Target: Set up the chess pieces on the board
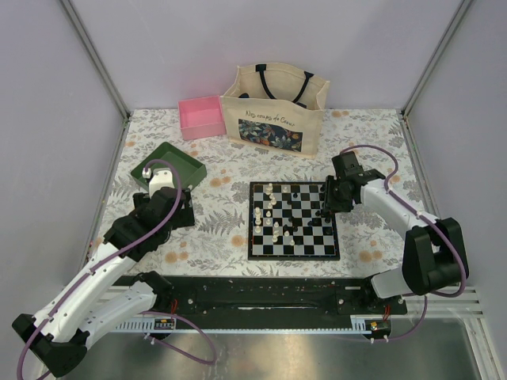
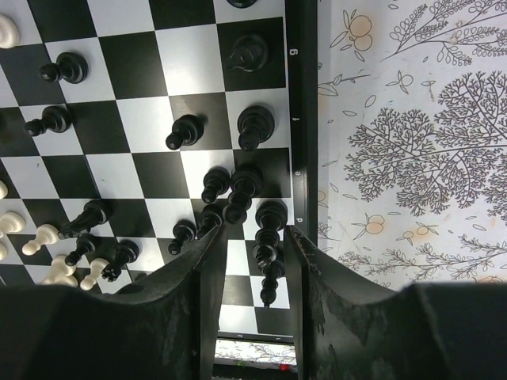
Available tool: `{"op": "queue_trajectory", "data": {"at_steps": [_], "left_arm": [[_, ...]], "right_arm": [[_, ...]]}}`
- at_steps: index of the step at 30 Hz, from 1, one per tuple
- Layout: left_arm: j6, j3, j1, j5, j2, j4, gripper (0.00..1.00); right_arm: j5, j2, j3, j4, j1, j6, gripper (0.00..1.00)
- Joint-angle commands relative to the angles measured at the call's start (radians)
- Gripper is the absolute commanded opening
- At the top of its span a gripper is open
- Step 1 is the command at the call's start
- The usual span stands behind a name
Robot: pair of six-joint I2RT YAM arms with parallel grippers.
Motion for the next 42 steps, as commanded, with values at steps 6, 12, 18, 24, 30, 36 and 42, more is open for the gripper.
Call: {"op": "queue_trajectory", "data": {"at_steps": [6,12,18,24,30,36,42], "left_arm": [[0.014,0.030,0.007,0.009,-0.007,0.035,0.99],[0.015,0.029,0.008,0.012,-0.005,0.035,0.99],[0.012,0.029,0.007,0.011,-0.004,0.035,0.99],[0.015,0.029,0.007,0.009,-0.001,0.035,0.99],[0.015,0.029,0.007,0.009,0.004,0.035,0.99],[0.014,0.029,0.007,0.008,0.005,0.037,0.99],[0.014,0.029,0.007,0.011,0.008,0.037,0.99]], "right_arm": [[-0.035,-0.034,0.023,0.020,0.022,0.003,0.43],[-0.016,0.012,0.030,0.026,0.036,0.000,0.43],[0.020,0.045,0.047,0.031,0.039,-0.008,0.41],[0.031,0.063,0.058,0.043,0.039,-0.011,0.38],[0.031,0.077,0.063,0.049,0.037,-0.008,0.37],[0.037,0.078,0.063,0.051,0.039,-0.012,0.29],[0.058,0.074,0.058,0.051,0.039,-0.016,0.26]]}}
